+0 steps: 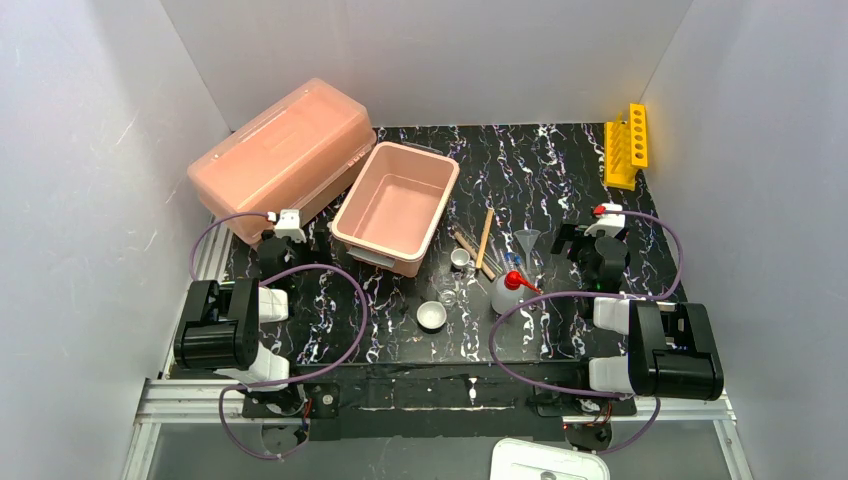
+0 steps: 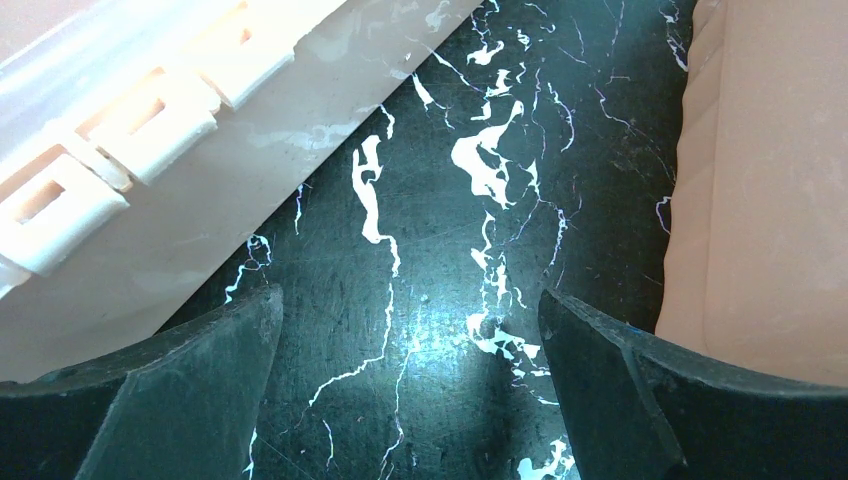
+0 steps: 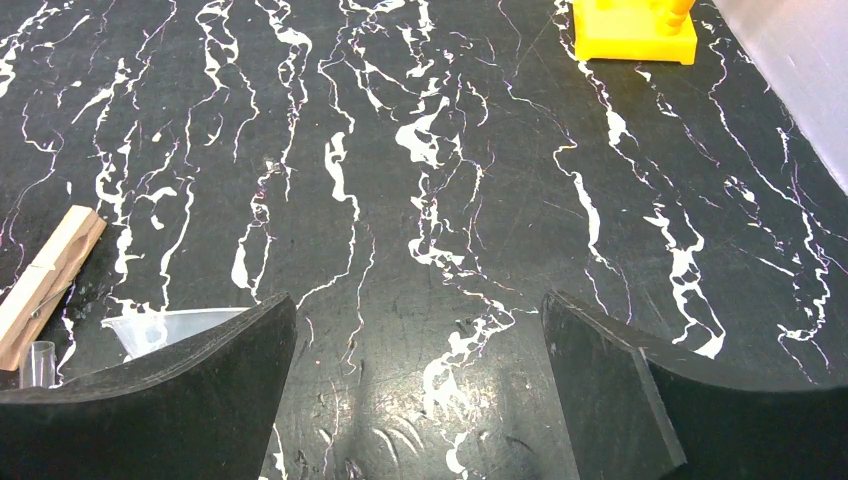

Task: Organize the chemistry lab equipment

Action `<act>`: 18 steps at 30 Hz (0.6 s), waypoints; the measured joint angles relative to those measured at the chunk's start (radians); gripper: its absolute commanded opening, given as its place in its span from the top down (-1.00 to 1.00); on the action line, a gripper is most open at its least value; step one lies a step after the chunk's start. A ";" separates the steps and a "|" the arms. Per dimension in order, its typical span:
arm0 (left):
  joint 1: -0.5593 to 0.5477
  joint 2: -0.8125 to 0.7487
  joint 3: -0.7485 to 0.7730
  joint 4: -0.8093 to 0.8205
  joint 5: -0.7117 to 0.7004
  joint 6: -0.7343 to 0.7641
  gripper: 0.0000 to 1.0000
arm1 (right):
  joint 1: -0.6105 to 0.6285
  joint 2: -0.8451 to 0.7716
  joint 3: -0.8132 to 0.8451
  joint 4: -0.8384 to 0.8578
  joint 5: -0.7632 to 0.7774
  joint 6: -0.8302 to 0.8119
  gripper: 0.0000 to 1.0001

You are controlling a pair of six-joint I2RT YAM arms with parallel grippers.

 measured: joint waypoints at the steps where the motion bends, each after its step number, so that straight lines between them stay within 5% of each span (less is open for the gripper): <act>1: 0.000 0.000 0.000 0.000 0.000 0.000 -0.99 | 0.000 0.000 0.000 0.000 0.000 0.000 -1.00; 7: 0.000 0.000 0.000 0.000 0.003 0.001 -0.99 | 0.001 -0.020 0.007 -0.036 0.057 0.021 -1.00; 11: 0.000 -0.020 0.003 -0.036 0.048 0.021 -0.99 | 0.001 -0.093 0.137 -0.284 0.156 0.073 -1.00; 18: 0.000 -0.164 0.253 -0.472 0.155 0.029 -0.99 | 0.001 -0.276 0.302 -0.560 0.179 0.252 -1.00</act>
